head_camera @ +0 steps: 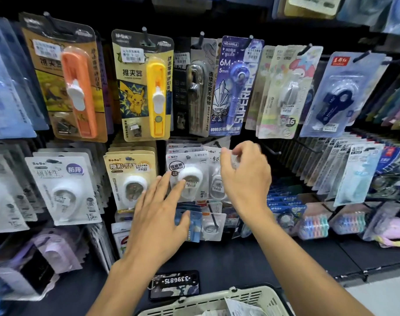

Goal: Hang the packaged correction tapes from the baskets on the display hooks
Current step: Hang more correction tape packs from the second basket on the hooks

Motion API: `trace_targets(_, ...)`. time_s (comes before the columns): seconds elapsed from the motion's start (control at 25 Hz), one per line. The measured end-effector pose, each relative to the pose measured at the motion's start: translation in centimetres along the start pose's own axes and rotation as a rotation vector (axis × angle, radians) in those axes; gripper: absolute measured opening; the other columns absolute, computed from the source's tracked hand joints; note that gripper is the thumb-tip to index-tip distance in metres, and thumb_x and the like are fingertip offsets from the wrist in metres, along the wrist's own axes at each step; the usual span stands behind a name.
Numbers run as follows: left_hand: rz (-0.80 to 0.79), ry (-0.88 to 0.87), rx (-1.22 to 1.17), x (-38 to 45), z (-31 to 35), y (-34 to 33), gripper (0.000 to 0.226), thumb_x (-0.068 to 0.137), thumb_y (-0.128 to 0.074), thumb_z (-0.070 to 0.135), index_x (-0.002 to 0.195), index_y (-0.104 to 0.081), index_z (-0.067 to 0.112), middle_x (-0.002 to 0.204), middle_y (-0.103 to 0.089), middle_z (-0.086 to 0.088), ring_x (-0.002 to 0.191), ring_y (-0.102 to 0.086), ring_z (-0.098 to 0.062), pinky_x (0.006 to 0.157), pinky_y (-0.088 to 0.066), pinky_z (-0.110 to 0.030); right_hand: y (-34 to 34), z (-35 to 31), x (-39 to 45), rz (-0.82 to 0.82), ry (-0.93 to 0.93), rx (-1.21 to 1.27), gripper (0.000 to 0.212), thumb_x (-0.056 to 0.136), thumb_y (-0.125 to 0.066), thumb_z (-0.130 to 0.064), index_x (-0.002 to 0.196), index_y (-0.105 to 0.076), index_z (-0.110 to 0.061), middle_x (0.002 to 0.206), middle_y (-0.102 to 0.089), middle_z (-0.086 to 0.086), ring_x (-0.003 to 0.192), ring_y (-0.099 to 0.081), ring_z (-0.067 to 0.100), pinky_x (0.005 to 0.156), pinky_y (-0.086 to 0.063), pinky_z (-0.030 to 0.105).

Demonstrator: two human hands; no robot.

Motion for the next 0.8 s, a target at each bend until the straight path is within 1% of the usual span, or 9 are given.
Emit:
trace_targets(0.08,-0.016,0.003,0.0,-0.1,0.2,-0.2,0.07,0.101,-0.05,0.046,0.161,-0.015,0.039,0.171,0.008,0.013,0.157,0.009,-0.009,0.125,0.005,-0.035,-2.7,-0.7,0.7,-0.258,0.032,-0.218,0.028,0.101,-0.047,-0.037,0.092,-0.056,-0.012,0.093,-0.066,0.01,0.086,-0.064,0.035,0.066,-0.041,0.036)
trace_targets(0.12,-0.022,0.002,-0.005,-0.2,0.3,-0.2,0.069,0.101,-0.05,0.046,0.161,-0.017,0.039,0.171,0.007,0.012,0.157,0.008,-0.01,0.125,0.005,-0.035,-3.5,-1.1,1.1,-0.325,0.05,-0.279,0.026,0.102,-0.047,-0.032,0.088,-0.053,-0.011,0.095,-0.067,0.012,0.087,-0.065,0.037,0.064,-0.039,0.034)
trace_targets(0.16,-0.026,-0.001,-0.009,-0.2,0.4,-0.2,0.067,0.101,-0.05,0.046,0.16,-0.019,0.038,0.171,0.005,0.012,0.157,0.007,-0.01,0.124,0.005,-0.034,-3.8,-1.6,1.6,-0.351,0.064,-0.303,0.025,0.102,-0.048,-0.028,0.083,-0.05,-0.011,0.095,-0.067,0.013,0.086,-0.064,0.038,0.064,-0.038,0.034)
trace_targets(0.24,-0.023,-0.013,-0.014,-0.3,0.7,-0.2,0.066,0.101,-0.05,0.047,0.16,-0.022,0.039,0.172,0.002,0.011,0.158,0.005,-0.01,0.122,0.007,-0.031,-4.0,-2.2,2.5,-0.376,0.075,-0.336,0.029,0.099,-0.05,-0.02,0.074,-0.042,-0.01,0.094,-0.065,0.013,0.077,-0.056,0.035,0.062,-0.037,0.034)
trace_targets(0.32,-0.024,-0.011,-0.015,-0.3,0.6,-0.2,0.065,0.101,-0.049,0.047,0.159,-0.023,0.039,0.172,0.0,0.012,0.158,0.003,-0.011,0.121,0.007,-0.03,-4.4,-2.4,2.8,-0.406,0.068,-0.358,0.03,0.094,-0.053,-0.011,0.068,-0.039,-0.011,0.094,-0.066,0.013,0.074,-0.053,0.033,0.061,-0.038,0.035)
trace_targets(0.44,-0.042,0.009,-0.004,-0.5,0.2,-0.2,0.063,0.101,-0.047,0.049,0.159,-0.024,0.04,0.172,0.0,0.012,0.158,0.003,-0.012,0.125,0.003,-0.035,-4.0,-1.8,2.7,-0.342,0.014,-0.291,0.019,0.096,-0.05,-0.016,0.078,-0.047,-0.011,0.097,-0.067,0.015,0.088,-0.063,0.037,0.064,-0.04,0.035)
trace_targets(0.6,-0.053,0.025,-0.009,-0.7,-0.4,-0.1,0.063,0.101,-0.049,0.049,0.159,-0.025,0.039,0.171,-0.002,0.012,0.158,0.002,-0.013,0.127,-0.002,-0.037,-3.4,-1.2,2.8,-0.281,-0.012,-0.252,0.019,0.098,-0.049,-0.017,0.088,-0.062,-0.007,0.096,-0.069,0.017,0.091,-0.066,0.039,0.066,-0.042,0.035)
trace_targets(0.72,-0.069,0.03,-0.004,-0.6,-0.3,-0.3,0.062,0.101,-0.048,0.048,0.159,-0.027,0.037,0.172,-0.003,0.011,0.158,0.002,-0.013,0.127,-0.001,-0.037,-3.2,0.5,3.2,-0.337,-0.081,-0.206,0.021,0.1,-0.047,-0.021,0.086,-0.056,-0.008,0.096,-0.069,0.017,0.091,-0.065,0.039,0.067,-0.042,0.034)
trace_targets(0.8,-0.09,0.021,0.002,-0.4,0.2,-0.6,0.063,0.102,-0.048,0.048,0.159,-0.026,0.037,0.172,-0.003,0.01,0.158,0.002,-0.012,0.127,0.0,-0.037,-3.3,1.0,3.2,-0.372,-0.083,-0.201,0.022,0.101,-0.047,-0.021,0.084,-0.053,-0.009,0.091,-0.066,0.013,0.087,-0.063,0.037,0.066,-0.04,0.033)
Point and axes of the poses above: each hand's wrist, its own x-axis towards the middle knuckle, its own y-axis out of the back of the hand, z = x × y, the point moved 10 cm from there along x, towards the middle knuckle
